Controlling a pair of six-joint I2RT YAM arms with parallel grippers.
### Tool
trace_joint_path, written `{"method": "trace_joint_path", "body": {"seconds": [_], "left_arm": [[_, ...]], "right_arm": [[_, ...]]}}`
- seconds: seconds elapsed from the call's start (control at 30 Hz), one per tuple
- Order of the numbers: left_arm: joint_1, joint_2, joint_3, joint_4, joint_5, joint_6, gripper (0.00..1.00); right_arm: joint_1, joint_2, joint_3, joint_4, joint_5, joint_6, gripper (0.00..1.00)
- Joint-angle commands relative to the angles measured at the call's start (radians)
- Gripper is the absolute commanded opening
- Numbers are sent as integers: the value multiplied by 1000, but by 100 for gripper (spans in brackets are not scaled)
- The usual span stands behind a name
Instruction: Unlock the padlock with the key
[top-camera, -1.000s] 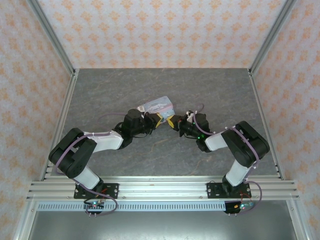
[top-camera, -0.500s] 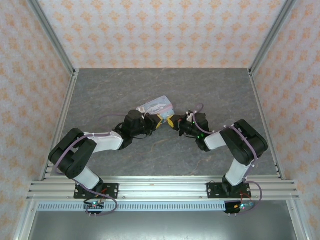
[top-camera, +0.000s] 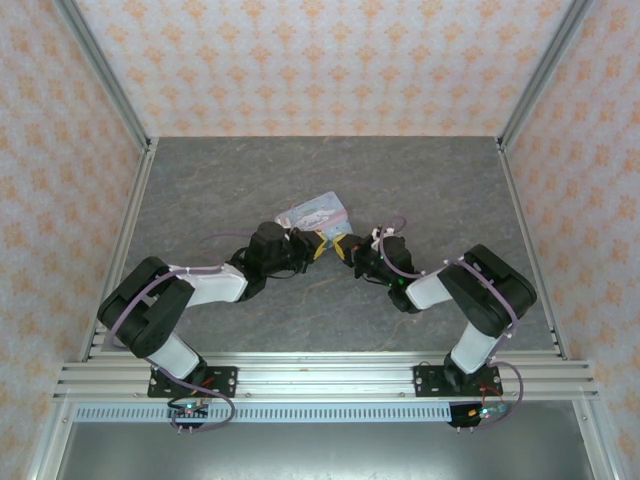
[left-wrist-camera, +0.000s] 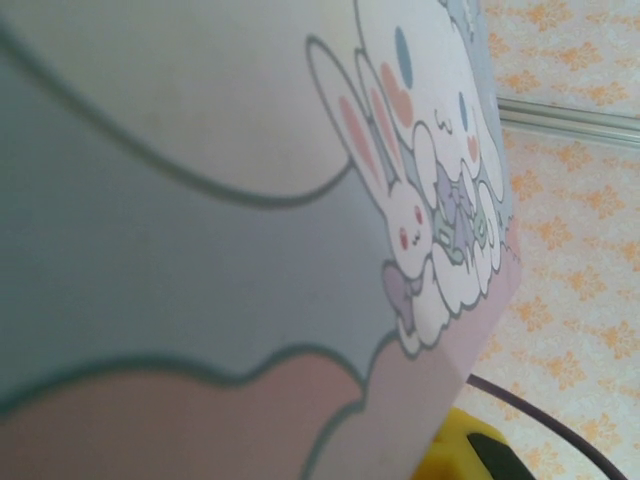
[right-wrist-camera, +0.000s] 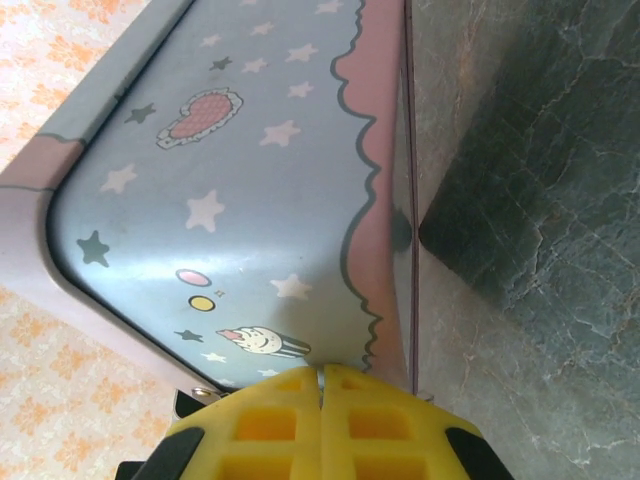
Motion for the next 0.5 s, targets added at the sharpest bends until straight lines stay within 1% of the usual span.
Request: {"method": "trace_joint_path", "body": {"seconds": [0.0, 0.1, 0.3, 0.47], "left_arm": [[-34, -8, 12, 140, 24, -50, 0], [-34, -11, 13, 125, 15, -43, 0], [-34, -10, 1, 117, -13, -51, 0], [-34, -2, 7, 112, -20, -50, 0]], "right_arm": [[66, -33, -12, 80, 6, -29, 0], [68, -48, -38, 74, 39, -33, 0], [68, -124, -101, 49, 102, -48, 0], [67, -220, -122, -54, 129, -83, 0]]}}
